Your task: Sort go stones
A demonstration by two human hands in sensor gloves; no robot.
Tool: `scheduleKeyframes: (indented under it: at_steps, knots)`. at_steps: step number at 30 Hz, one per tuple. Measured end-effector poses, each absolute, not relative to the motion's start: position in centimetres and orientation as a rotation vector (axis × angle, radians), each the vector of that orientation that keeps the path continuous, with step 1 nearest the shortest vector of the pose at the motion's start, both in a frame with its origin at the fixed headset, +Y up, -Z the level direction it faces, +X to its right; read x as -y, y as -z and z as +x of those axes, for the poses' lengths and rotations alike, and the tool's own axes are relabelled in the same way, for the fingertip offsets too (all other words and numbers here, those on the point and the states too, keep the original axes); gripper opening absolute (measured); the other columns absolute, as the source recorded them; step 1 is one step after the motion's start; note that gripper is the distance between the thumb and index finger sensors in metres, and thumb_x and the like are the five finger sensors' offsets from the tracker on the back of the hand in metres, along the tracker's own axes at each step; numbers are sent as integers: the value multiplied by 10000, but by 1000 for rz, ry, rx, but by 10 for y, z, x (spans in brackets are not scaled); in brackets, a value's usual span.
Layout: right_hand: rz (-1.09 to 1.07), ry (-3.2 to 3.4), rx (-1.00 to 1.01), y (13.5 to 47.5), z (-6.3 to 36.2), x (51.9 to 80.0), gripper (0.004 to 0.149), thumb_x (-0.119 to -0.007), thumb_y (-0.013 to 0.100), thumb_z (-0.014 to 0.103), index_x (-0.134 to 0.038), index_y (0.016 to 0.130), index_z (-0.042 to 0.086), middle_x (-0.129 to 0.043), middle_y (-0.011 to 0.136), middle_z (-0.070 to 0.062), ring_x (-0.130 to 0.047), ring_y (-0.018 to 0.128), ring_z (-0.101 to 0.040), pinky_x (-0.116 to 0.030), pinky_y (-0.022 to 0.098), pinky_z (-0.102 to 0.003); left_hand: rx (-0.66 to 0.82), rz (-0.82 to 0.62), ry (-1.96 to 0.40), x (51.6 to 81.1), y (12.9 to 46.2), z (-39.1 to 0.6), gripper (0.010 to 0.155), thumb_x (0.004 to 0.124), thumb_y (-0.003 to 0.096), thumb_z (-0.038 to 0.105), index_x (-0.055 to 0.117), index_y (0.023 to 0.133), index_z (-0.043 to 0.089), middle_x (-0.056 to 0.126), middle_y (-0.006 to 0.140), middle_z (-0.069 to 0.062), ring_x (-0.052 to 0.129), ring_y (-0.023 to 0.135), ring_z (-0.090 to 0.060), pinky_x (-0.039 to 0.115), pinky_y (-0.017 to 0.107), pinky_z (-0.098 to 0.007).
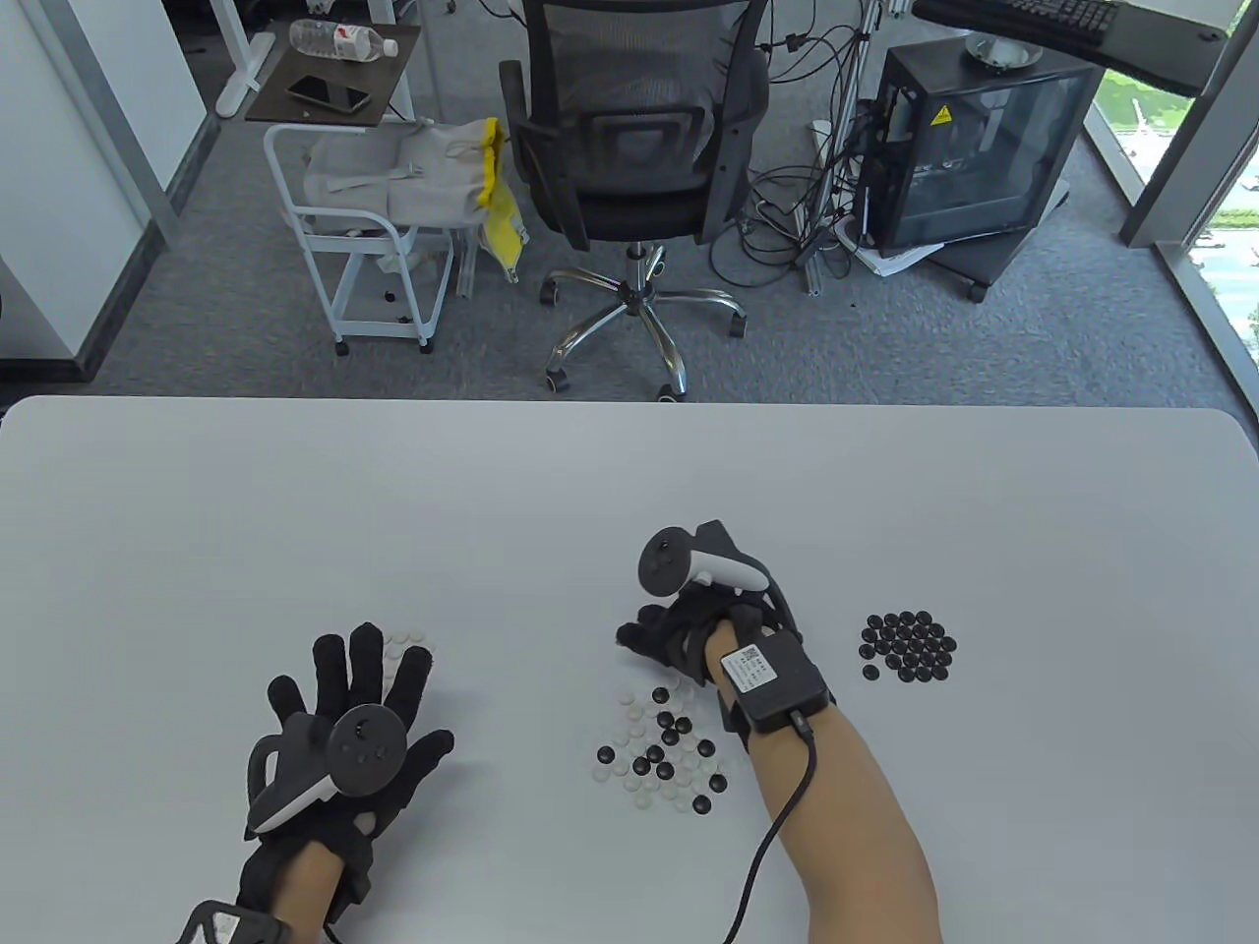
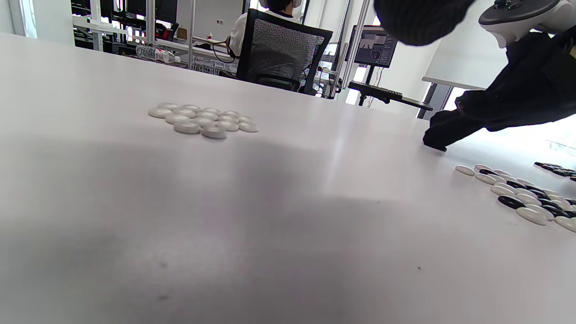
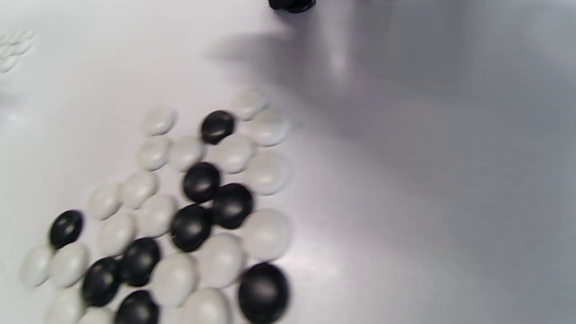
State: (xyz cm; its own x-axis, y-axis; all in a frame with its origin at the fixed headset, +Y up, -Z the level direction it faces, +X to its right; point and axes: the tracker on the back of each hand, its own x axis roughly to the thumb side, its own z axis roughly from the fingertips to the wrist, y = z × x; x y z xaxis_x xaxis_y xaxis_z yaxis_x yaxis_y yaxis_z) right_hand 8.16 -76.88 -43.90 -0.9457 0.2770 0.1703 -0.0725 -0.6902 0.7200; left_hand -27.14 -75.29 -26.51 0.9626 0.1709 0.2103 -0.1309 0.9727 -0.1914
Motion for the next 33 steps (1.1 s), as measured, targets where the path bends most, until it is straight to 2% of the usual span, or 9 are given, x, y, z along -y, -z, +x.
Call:
scheduleKeyframes:
  at_steps: [6, 15, 26, 30, 33]
  knots:
    - [56, -2701, -1107, 447, 163, 766, 754, -457, 602, 512, -464, 1169, 15, 25, 1093, -431, 105, 887, -671, -69, 531, -918, 220, -183, -152, 753, 265, -274, 811, 566, 585, 564, 149, 1184, 210, -159, 1125, -250, -199, 942, -521, -46, 496, -817]
    - [-89, -2744, -1101, 438, 218, 766, 749, -456, 604, 511, -449, 1169, 19, 11, 1096, -435, 97, 891, -673, -73, 528, -919, 223, -191, -140, 755, 267, -273, 812, 567, 584, 564, 151, 1184, 210, -160, 1125, -252, -200, 942, -522, -46, 495, -817]
    - [-123, -2731, -1105, 433, 232, 762, 771, -459, 602, 514, -487, 1165, -12, -28, 1108, -439, 84, 898, -674, -85, 532, -920, 226, -198, -127, 756, 267, -270, 812, 565, 584, 566, 150, 1184, 209, -158, 1126, -254, -195, 943, -524, -42, 495, -818]
    - [-50, -2729, -1074, 434, 222, 753, 767, -463, 603, 513, -481, 1171, -3, -22, 1106, -442, 85, 895, -675, -86, 531, -920, 229, -200, -123, 756, 267, -269, 812, 563, 585, 567, 149, 1184, 209, -156, 1126, -254, -194, 943, -525, -39, 495, -819]
    - [88, -2741, -1071, 433, 201, 741, 754, -466, 609, 509, -512, 1169, 5, -34, 1111, -443, 72, 902, -679, -93, 531, -921, 231, -203, -119, 757, 267, -268, 812, 563, 586, 566, 150, 1185, 207, -158, 1125, -257, -193, 943, -526, -39, 495, -819]
